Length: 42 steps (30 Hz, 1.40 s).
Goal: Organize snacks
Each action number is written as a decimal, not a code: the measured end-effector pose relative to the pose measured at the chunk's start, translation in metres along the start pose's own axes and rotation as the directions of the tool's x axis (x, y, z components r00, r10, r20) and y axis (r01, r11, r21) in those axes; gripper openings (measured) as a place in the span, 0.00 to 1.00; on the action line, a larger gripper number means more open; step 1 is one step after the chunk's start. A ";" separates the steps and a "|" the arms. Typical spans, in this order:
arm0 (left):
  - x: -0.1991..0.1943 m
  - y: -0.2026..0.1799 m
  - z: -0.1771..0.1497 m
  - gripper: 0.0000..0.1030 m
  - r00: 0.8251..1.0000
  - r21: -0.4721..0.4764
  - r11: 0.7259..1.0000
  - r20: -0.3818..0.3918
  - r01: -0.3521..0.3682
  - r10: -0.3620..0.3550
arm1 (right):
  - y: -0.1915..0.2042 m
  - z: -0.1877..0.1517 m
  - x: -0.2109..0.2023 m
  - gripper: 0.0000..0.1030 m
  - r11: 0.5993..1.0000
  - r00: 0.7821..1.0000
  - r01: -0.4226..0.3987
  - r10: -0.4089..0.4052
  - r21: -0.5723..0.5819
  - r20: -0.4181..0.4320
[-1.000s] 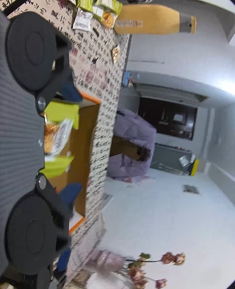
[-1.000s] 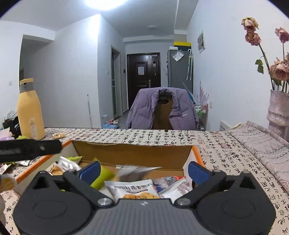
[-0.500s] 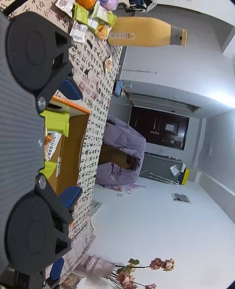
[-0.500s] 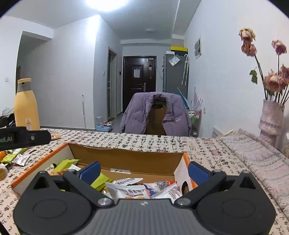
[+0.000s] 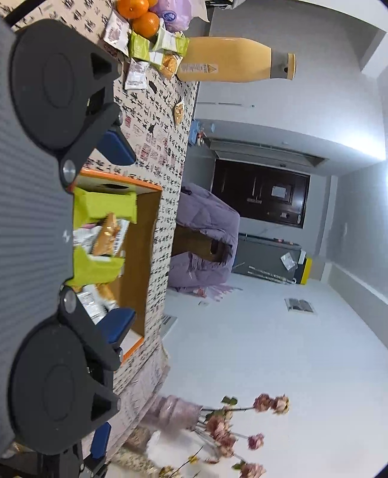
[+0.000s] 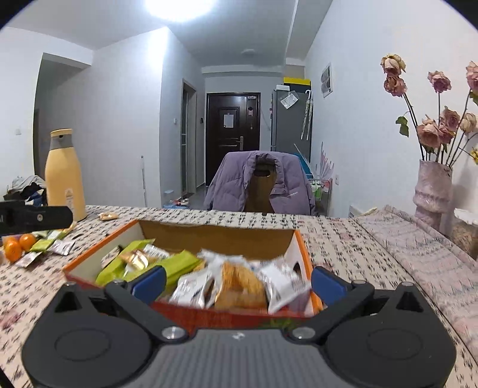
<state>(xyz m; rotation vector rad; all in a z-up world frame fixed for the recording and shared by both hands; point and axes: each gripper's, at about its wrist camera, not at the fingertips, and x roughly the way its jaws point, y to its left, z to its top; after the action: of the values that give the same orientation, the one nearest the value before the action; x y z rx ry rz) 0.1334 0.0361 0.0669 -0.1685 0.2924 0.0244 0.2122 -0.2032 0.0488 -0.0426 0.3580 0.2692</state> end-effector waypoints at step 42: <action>-0.072 -0.005 -0.084 1.00 0.981 0.075 0.994 -0.186 0.076 -0.061 | 0.003 -0.077 -0.078 1.00 0.998 0.986 -0.006 0.017 0.063 -0.163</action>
<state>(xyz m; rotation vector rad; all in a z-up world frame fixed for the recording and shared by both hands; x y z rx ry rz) 0.0411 0.0166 0.0089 -0.0990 0.4712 -0.0718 0.1152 -0.2265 0.0044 -0.0009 0.5303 0.2665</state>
